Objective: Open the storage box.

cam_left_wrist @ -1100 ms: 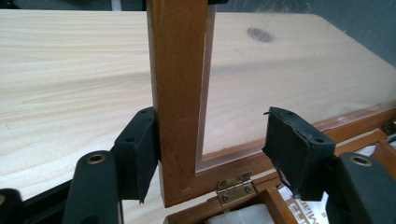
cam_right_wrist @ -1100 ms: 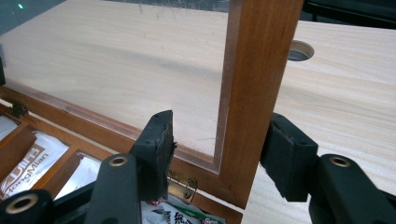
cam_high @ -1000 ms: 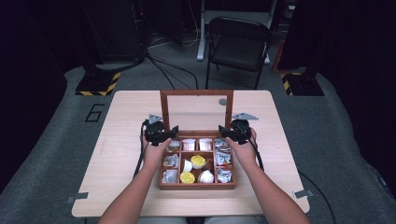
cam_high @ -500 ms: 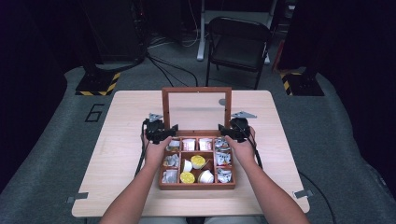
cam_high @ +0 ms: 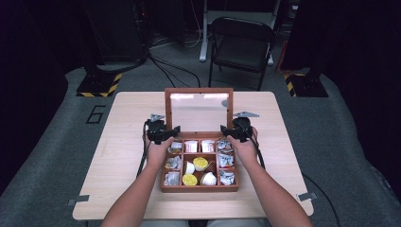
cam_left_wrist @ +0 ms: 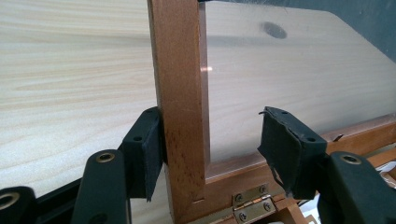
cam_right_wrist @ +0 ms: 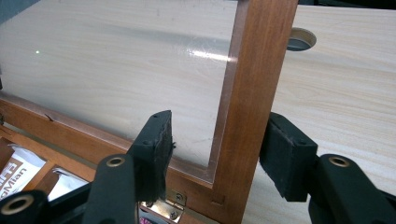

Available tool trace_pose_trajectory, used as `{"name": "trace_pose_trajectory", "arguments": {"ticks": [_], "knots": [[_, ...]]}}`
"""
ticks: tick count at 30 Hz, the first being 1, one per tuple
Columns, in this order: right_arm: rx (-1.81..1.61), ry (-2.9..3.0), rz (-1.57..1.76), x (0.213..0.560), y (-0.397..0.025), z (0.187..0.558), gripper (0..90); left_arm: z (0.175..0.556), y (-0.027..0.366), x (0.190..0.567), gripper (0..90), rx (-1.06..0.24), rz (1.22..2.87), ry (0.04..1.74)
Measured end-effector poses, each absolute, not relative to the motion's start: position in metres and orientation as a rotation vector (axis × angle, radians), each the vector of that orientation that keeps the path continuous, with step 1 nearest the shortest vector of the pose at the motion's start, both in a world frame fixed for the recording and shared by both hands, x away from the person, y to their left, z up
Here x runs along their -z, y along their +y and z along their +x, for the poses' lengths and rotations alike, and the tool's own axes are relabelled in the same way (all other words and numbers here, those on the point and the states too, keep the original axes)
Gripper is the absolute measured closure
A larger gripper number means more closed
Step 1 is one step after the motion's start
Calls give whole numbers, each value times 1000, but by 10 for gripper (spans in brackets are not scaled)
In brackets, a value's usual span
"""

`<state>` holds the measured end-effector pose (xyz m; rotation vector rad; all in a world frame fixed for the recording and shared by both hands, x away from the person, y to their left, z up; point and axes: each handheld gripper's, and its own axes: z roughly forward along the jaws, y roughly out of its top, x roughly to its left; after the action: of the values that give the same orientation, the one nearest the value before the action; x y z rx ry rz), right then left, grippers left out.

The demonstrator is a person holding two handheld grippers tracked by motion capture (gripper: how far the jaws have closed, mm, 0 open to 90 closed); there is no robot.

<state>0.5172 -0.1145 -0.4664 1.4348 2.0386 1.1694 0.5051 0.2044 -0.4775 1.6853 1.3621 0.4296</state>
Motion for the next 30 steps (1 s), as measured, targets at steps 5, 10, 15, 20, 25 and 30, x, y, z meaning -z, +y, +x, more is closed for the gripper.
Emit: {"name": "trace_pose_trajectory", "arguments": {"ticks": [5,10,15,20,25,30], "knots": [[-1169,2032,1451,467,-111,520,397,509,205,476,402,-383,1673,1400],[-1181,2034,1486,467,-111,522,390,512,204,478,375,-371,1673,1408],[-1188,2038,1504,469,-111,524,378,514,204,480,363,-352,1666,1417],[-1192,2042,1512,470,-111,526,366,516,206,482,360,-335,1668,1412],[-1204,2057,1533,472,-113,528,363,518,207,484,360,-317,1663,1411],[-1195,2080,1563,473,-113,532,361,520,208,486,357,-301,1657,1422]]}}
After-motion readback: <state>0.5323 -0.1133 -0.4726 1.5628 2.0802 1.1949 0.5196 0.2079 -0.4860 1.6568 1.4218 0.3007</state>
